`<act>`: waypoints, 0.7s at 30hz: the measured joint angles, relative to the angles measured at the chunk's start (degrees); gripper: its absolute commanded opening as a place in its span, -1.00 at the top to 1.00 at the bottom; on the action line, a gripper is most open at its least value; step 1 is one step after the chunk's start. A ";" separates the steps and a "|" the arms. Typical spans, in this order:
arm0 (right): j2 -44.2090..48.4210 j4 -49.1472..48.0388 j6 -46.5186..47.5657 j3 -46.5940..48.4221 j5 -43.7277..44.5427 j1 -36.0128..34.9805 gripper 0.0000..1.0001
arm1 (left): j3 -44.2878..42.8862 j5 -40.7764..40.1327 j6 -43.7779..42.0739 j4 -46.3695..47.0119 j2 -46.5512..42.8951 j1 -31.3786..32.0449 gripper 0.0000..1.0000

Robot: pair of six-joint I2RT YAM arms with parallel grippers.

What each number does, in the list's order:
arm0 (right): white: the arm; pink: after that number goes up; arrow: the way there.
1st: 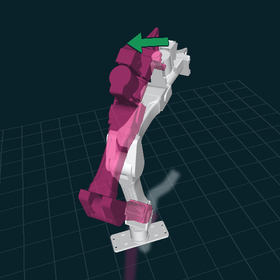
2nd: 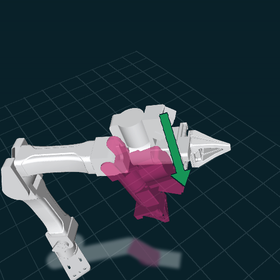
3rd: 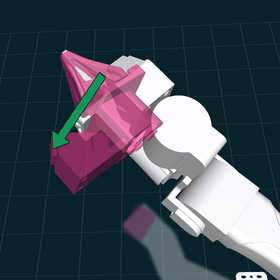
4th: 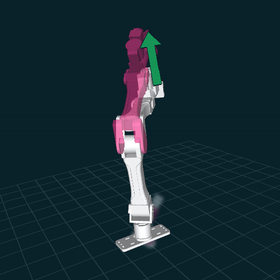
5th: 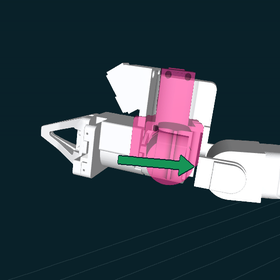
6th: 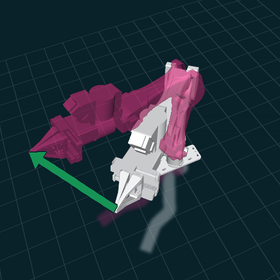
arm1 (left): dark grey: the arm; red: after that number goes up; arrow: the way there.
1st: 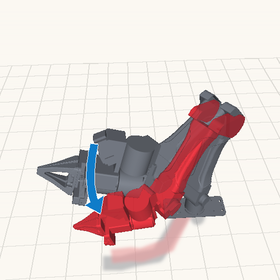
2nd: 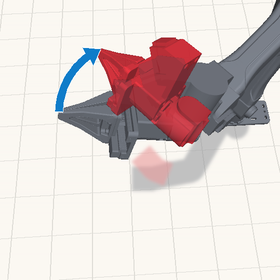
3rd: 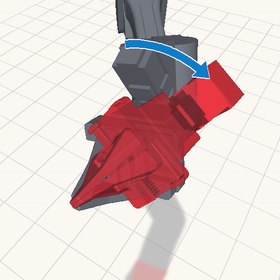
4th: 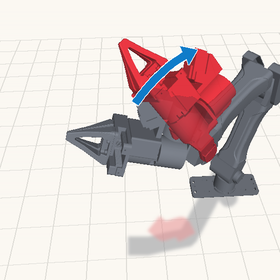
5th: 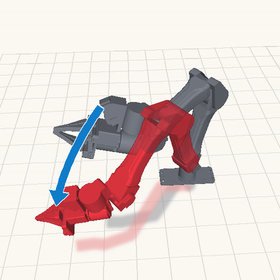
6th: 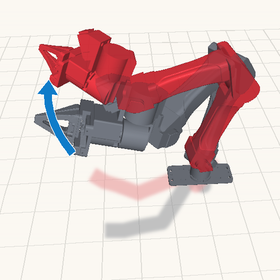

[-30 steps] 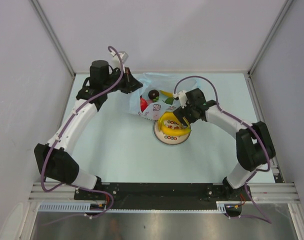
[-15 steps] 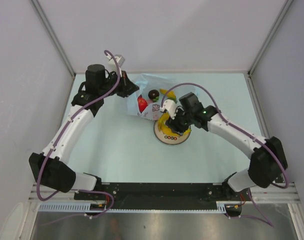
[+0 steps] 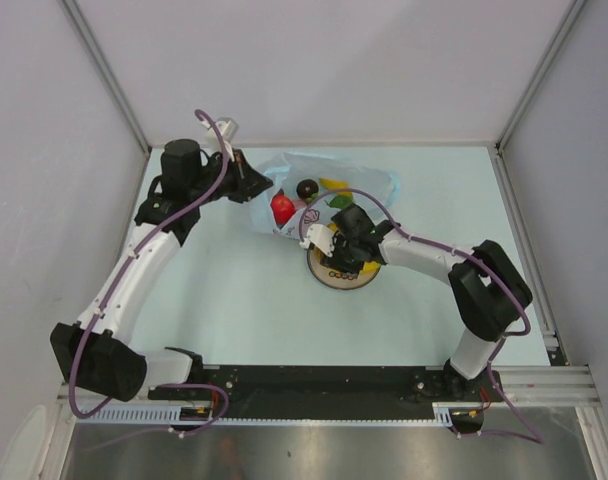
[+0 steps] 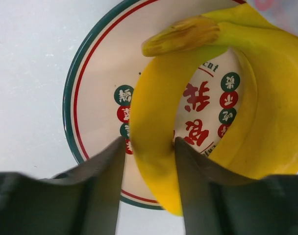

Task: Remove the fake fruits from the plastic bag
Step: Adjust the fake fruit on the plate.

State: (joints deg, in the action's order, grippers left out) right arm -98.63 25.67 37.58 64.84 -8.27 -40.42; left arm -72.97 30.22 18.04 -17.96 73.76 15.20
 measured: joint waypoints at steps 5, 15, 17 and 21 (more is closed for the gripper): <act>-0.15 0.31 0.00 -0.02 1.09 -2.03 0.51 | 0.55 0.22 0.04 0.46 -0.61 -0.50 0.99; 2.67 4.31 0.46 -0.72 -0.09 -5.22 0.53 | 3.78 1.55 0.57 0.85 -1.90 -1.36 0.99; 2.64 3.93 0.59 -0.92 -0.07 -5.33 0.24 | 5.01 1.75 0.72 0.68 -2.58 -1.49 0.99; 2.69 3.76 0.94 -1.20 0.68 -5.99 -0.21 | 6.43 2.12 1.11 0.70 -3.23 -1.53 0.99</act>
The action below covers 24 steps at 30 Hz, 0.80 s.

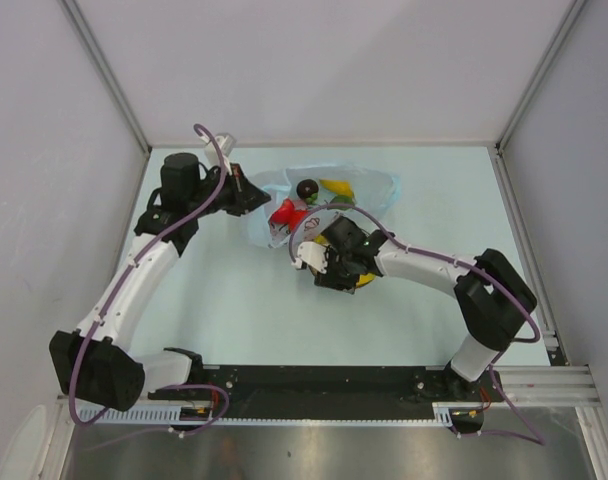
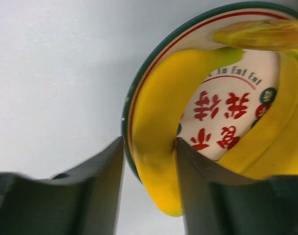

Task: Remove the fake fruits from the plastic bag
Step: Adjust the fake fruit on the plate, then take out the fake fruit from the plastic bag.

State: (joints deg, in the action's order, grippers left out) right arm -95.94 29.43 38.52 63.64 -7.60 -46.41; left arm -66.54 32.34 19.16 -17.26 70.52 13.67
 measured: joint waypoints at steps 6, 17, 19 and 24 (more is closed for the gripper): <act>6.36 6.16 -0.13 1.18 -1.99 -0.48 -0.64 | 1.31 0.00 0.31 -0.04 -0.87 0.00 0.99; 15.91 -9.75 -6.21 10.82 -4.26 7.43 0.17 | 3.04 1.36 -0.22 -3.37 -1.66 -0.94 0.99; 9.97 -13.77 -7.17 11.67 -4.09 7.28 0.27 | 3.06 1.38 -0.28 -4.09 -2.34 -1.16 0.99; -5.27 -18.58 -9.33 12.68 -1.42 5.16 0.44 | 3.19 -0.90 -0.81 -6.64 -5.46 -1.49 0.99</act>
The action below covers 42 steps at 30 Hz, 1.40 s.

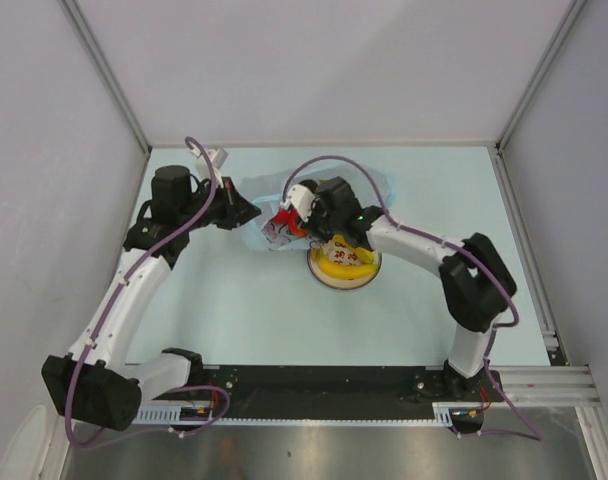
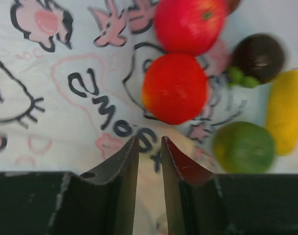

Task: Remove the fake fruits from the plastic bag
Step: Take out the fake fruit from the plastic bag.

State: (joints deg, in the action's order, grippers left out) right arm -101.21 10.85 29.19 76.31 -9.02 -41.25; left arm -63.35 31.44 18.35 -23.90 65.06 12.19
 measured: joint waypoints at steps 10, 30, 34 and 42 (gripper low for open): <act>-7.23 -3.50 -8.70 0.85 2.82 -6.08 0.27 | 3.28 -7.50 -1.68 -7.78 -7.02 -0.33 0.99; -25.40 -2.73 -15.54 19.06 14.51 -3.41 -0.91 | 3.61 -8.85 -3.89 -13.94 -8.22 -0.74 1.00; -25.40 -2.91 -14.75 19.06 15.52 -3.45 -0.30 | 3.69 -8.76 -3.87 -13.53 -8.22 -0.74 0.99; -25.29 2.12 -10.60 22.08 11.04 -1.97 0.38 | 5.33 -8.17 -3.69 -10.01 -8.20 -0.74 0.99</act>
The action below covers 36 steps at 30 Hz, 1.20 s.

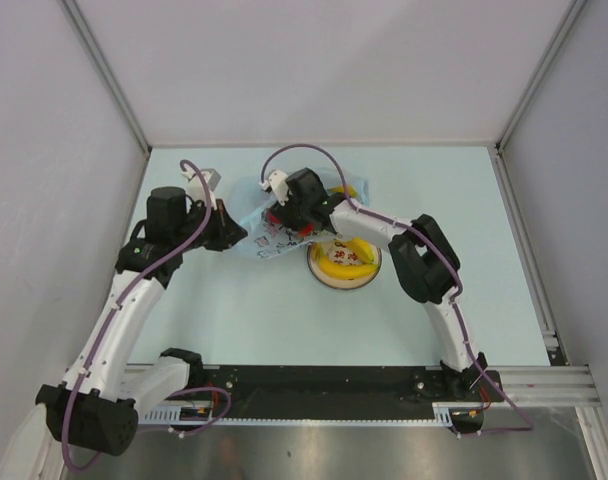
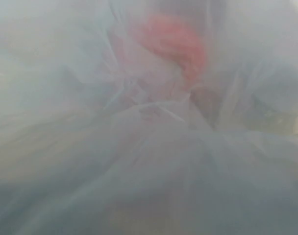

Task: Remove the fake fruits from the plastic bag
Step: Take out the fake fruit from the plastic bag, then place the fake fruit on the plate.

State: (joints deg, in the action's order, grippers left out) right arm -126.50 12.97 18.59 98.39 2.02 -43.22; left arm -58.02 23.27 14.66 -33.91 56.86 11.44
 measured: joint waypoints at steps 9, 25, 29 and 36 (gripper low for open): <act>16.74 7.04 1.01 -0.15 -10.03 -0.31 0.46 | 0.79 1.18 0.85 6.45 0.98 0.00 0.99; 44.41 21.27 12.85 -25.64 -17.57 -1.27 0.55 | 0.79 0.81 1.84 11.82 3.13 0.00 0.99; 41.77 21.44 15.06 -26.64 -15.93 -1.27 0.59 | 0.79 0.79 1.88 12.02 3.13 0.00 1.00; 31.98 14.05 18.51 -26.95 -11.41 0.39 0.60 | 0.79 0.76 1.88 12.00 3.13 -0.07 0.99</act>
State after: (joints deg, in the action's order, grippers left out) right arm -94.52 27.03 37.10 71.44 -9.39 -42.83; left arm -57.23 24.03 16.53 -21.91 59.99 11.38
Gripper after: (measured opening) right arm 0.656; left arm 0.010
